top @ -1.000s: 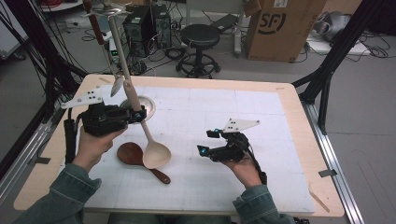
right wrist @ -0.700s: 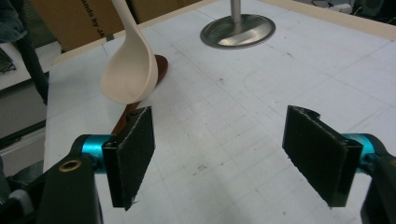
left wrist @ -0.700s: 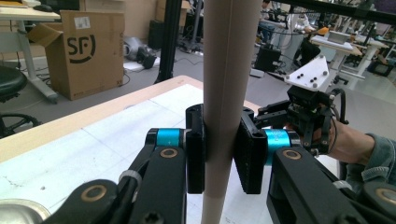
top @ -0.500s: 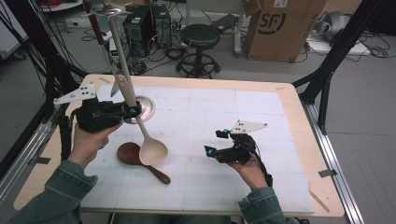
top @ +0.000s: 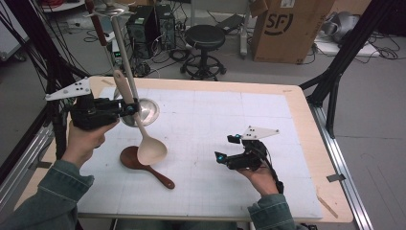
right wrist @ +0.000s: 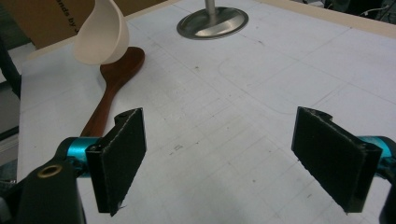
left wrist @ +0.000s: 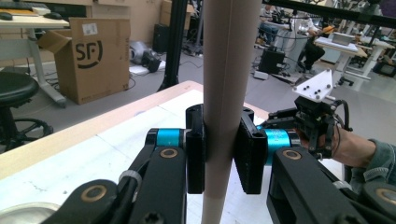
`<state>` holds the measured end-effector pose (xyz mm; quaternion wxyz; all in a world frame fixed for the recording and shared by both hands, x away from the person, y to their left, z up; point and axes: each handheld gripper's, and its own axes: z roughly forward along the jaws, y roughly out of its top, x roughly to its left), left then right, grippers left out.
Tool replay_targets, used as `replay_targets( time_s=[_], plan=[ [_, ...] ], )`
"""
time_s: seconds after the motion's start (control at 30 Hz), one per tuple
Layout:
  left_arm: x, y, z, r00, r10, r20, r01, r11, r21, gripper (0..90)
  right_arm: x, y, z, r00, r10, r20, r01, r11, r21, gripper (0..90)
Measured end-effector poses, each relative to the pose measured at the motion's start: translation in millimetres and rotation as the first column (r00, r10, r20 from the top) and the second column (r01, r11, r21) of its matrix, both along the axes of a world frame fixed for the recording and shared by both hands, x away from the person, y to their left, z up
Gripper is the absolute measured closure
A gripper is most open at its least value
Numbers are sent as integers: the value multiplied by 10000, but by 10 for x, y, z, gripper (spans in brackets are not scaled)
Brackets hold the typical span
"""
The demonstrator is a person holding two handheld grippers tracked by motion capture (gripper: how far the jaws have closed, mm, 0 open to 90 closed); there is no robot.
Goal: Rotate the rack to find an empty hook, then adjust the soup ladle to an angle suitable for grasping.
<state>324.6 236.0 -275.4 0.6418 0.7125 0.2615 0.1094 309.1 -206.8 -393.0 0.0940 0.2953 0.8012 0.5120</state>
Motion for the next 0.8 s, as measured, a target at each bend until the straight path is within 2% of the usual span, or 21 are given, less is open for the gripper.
replay_targets(
  time_s=[0.4,0.8],
  plan=[
    [112,111,164,9999,101,102,-102,9999,126,762,5,-58,-7,9997,-236,-60,237,9996,181,159],
    [294,123,219,10000,19,73,-20,9998,179,762,22,-122,-56,9986,-483,-193,488,9983,304,155]
  ],
)
